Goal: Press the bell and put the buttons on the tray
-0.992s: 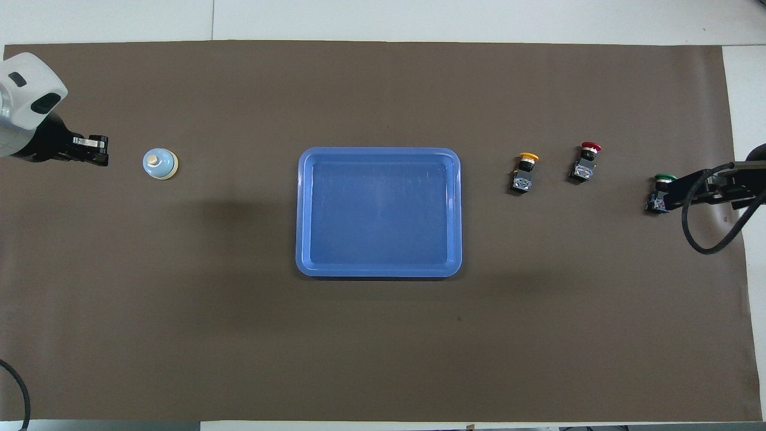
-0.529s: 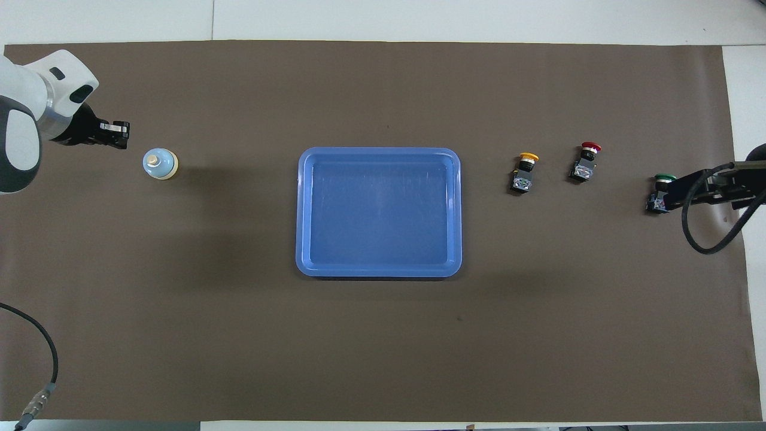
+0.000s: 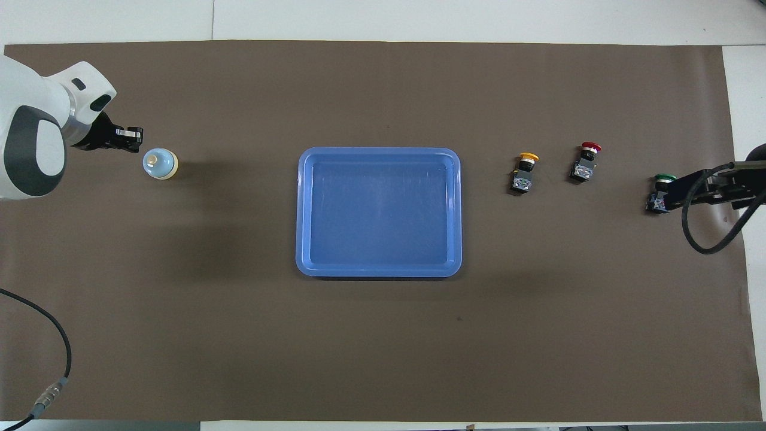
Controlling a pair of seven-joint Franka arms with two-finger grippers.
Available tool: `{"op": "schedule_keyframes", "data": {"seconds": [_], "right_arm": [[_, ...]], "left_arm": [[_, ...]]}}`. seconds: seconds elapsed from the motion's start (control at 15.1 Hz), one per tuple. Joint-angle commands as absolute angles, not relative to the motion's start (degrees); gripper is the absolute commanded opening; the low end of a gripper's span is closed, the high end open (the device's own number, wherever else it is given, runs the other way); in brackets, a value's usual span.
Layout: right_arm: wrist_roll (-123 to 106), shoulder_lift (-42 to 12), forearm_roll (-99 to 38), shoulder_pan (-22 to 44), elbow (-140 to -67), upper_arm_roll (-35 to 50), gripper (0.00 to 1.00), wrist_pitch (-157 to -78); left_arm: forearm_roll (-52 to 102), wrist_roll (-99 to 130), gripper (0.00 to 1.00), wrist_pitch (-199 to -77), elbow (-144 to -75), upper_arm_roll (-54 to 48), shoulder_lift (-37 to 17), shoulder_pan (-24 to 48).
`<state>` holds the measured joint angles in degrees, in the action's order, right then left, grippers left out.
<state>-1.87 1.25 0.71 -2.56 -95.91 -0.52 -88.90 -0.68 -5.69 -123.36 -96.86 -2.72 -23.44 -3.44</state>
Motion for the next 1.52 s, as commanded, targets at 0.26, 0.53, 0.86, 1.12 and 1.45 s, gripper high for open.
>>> {"op": "schedule_keyframes", "data": {"seconds": [0.26, 0.53, 0.86, 1.12, 1.45], "right_arm": [[-3.1, 2.3, 1.1, -3.6, -96.9, 0.4, 1.00, -88.6], [-3.1, 2.4, 1.1, -3.6, -96.9, 0.3, 1.00, -88.6], [-3.1, 2.4, 1.1, -3.6, -96.9, 0.4, 1.00, -88.6], [-3.2, 2.4, 1.1, -3.6, -96.9, 0.4, 1.00, -88.6], [-3.1, 2.4, 1.1, -3.6, -96.9, 0.4, 1.00, -88.6]], "left_arm": [[-1.8, -3.8, 0.00, -134.4, -106.6, -2.7, -22.2, -3.2], [-1.8, -4.0, 0.00, -135.1, -106.9, -2.6, -22.3, -3.3], [-1.8, -4.0, 0.00, -122.3, -104.6, -2.7, -15.1, -3.8], [-1.8, -3.6, 0.30, -113.3, -104.5, -2.9, -6.5, -3.3], [-1.2, -3.7, 0.94, -103.5, -104.3, -2.9, 3.8, -3.2]]}}
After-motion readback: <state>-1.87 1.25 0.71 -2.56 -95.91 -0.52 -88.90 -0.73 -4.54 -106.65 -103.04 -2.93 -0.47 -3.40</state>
